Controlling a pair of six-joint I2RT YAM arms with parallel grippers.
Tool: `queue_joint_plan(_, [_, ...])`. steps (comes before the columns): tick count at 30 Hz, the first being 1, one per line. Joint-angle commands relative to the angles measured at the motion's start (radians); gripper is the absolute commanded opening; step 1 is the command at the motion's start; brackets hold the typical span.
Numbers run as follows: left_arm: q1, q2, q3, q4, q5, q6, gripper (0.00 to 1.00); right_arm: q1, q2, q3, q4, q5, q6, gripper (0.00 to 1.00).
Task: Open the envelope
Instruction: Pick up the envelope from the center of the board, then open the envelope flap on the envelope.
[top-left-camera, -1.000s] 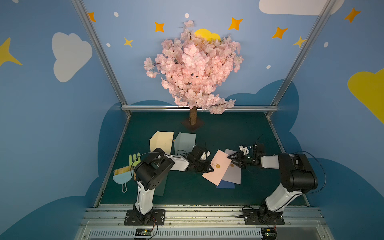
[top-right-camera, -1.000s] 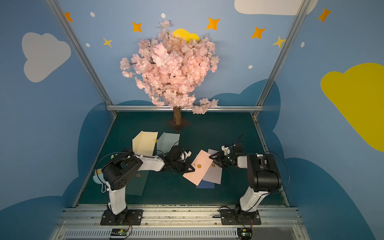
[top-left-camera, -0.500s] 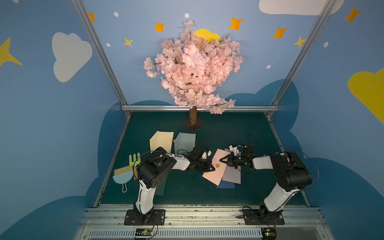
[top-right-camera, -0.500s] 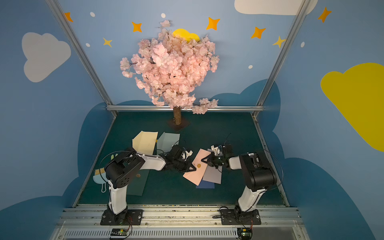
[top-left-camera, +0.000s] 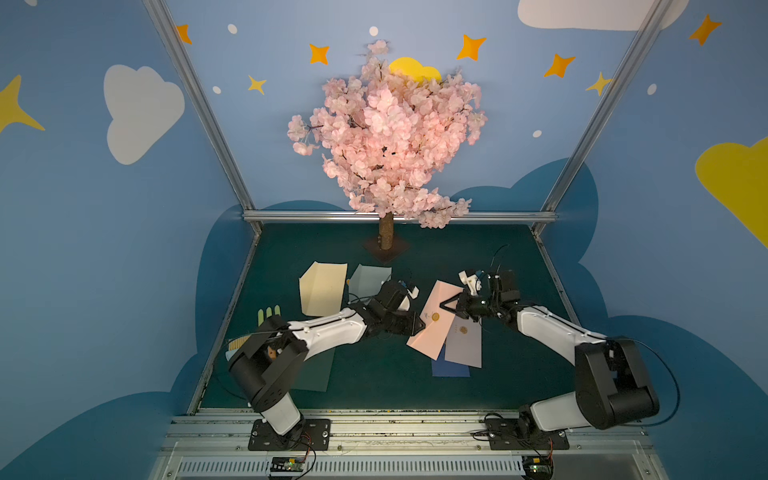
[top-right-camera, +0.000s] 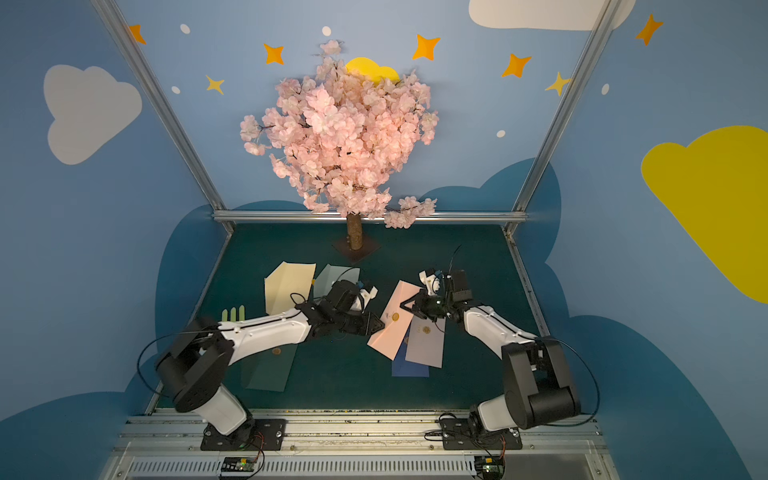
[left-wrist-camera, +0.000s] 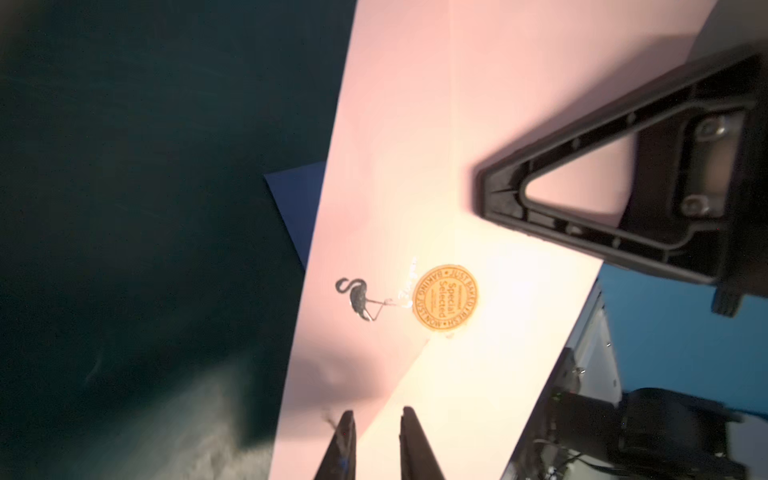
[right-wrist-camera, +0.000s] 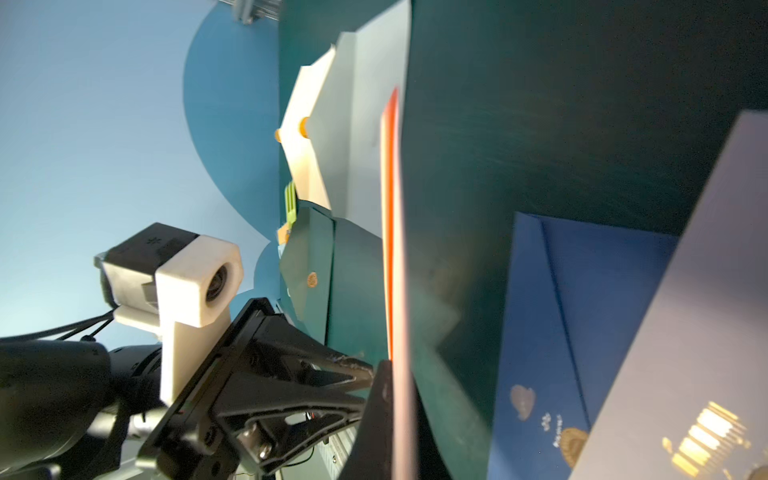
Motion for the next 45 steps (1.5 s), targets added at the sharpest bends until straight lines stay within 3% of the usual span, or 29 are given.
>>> queue_joint_plan(1, [-0.069, -0.121, 0.043, -0.236, -0.278, 0.184, 0.34, 0.039, -0.089, 0.084, -0.289, 0.067, -0.083, 0.0])
queue_joint_plan(6, [-0.187, -0.294, -0.003, -0.272, -0.539, 0.284, 0.46, 0.119, -0.185, 0.173, -0.409, 0.128, -0.051, 0.0])
queue_joint_plan(10, [-0.254, -0.394, -0.061, -0.271, -0.696, 0.334, 0.48, 0.186, -0.222, 0.232, -0.462, 0.187, -0.013, 0.0])
queue_joint_plan(18, [-0.404, -0.405, -0.095, -0.241, -0.899, 0.438, 0.5, 0.336, -0.177, 0.356, -0.544, 0.337, 0.027, 0.0])
queue_joint_plan(25, [-0.458, -0.438, -0.159, -0.115, -0.926, 0.501, 0.51, 0.399, -0.118, 0.423, -0.575, 0.403, 0.026, 0.0])
queue_joint_plan(37, [-0.473, -0.423, -0.176, -0.069, -0.949, 0.521, 0.54, 0.44, -0.071, 0.476, -0.568, 0.418, 0.038, 0.0])
queue_joint_plan(45, [-0.465, -0.378, -0.167, -0.074, -0.983, 0.459, 0.56, 0.463, -0.063, 0.501, -0.555, 0.423, 0.051, 0.0])
